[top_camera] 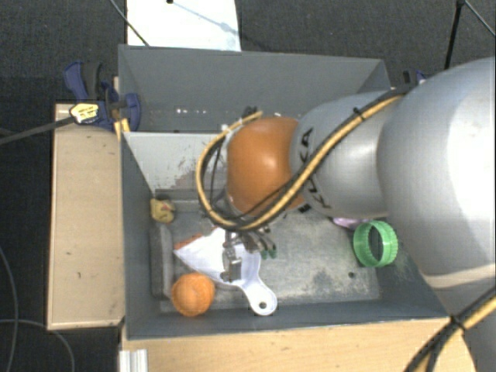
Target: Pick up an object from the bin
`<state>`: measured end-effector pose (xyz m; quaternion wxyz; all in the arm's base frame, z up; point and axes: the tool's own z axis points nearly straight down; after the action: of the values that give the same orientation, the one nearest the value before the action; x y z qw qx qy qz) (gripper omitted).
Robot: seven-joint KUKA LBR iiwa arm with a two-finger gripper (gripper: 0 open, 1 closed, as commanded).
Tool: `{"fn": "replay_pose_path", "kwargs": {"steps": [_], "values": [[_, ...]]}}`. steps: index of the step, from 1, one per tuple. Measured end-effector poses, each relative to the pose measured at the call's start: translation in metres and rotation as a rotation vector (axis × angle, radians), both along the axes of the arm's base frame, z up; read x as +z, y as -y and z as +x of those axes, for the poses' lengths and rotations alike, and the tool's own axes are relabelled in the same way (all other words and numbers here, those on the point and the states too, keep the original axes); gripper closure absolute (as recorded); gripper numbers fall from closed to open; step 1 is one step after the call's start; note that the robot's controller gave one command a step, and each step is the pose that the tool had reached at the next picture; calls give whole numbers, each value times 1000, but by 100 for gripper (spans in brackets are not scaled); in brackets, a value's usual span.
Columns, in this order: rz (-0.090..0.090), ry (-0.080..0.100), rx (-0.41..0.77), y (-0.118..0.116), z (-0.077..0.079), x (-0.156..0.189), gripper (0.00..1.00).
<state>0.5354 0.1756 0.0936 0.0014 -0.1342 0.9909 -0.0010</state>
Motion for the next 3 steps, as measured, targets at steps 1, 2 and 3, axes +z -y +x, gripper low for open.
{"fn": "replay_pose_path", "kwargs": {"steps": [1, 2, 3], "values": [[4, 6, 156, -4, -15, 15, 0], [1, -3, -149, -16, -25, 5, 0], [-16, -10, -310, -19, -35, -1, 0]]}}
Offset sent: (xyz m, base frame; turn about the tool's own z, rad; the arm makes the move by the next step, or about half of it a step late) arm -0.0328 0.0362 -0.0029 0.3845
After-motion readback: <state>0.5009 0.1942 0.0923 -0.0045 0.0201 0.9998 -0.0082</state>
